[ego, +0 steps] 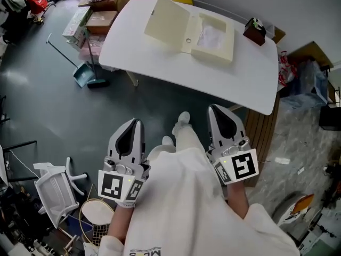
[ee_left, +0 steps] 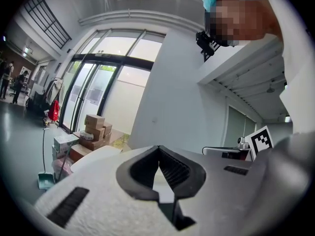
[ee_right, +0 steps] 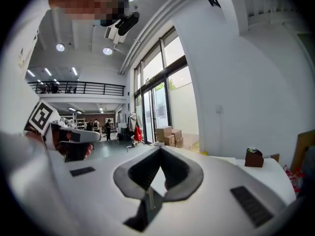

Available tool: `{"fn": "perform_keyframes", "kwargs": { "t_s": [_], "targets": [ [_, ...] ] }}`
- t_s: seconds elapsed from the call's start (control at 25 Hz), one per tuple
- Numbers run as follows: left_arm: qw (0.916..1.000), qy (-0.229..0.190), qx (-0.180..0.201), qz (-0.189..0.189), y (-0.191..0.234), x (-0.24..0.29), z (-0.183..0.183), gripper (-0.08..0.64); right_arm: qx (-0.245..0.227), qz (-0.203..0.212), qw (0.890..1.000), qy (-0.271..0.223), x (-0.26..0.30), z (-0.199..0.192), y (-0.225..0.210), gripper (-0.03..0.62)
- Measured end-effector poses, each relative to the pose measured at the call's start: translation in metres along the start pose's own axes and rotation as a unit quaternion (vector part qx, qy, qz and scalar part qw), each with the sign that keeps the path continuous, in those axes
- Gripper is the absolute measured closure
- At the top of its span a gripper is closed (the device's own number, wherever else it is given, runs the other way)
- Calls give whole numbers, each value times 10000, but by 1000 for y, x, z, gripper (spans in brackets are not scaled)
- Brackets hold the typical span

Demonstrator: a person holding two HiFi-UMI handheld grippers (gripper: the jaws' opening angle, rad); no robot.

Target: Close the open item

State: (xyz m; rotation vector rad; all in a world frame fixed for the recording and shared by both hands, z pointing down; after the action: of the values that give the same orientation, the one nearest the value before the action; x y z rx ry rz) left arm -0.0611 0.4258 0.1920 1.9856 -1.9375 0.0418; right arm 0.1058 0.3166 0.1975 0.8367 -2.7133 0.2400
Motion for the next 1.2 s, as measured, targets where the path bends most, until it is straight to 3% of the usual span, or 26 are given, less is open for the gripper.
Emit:
{"fn": "perform_keyframes", "kwargs": {
  "t_s": [0.36, 0.56, 0.88, 1.2],
  "targets": [
    [9999, 128, -58, -4, 46, 86, 19, 535, 222, -50, 9997, -4, 88, 7, -54, 577],
    [9997, 206, 78, -133, 69, 161, 52, 535, 322, -55, 9992, -211, 150, 40, -94, 577],
    [9977, 527, 279, -325, 83, 286, 91, 535, 483, -125, 9985, -212, 219, 66, -181, 576],
    [9925, 937, 419, -666, 83, 353, 96, 535, 708, -357, 9968, 24, 252, 60, -225, 576]
  ]
}}
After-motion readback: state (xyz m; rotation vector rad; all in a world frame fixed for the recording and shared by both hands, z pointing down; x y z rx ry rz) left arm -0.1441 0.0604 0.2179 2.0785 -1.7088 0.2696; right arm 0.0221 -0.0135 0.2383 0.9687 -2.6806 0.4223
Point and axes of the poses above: the fingertips, and each gripper's own axes: x forward along the fingers, y to its left, z out of its top, the point moved 1 cm from there along -x, backward along the fingers, and after that the axes turned 11 degrees about y, right-handed, at the moved point
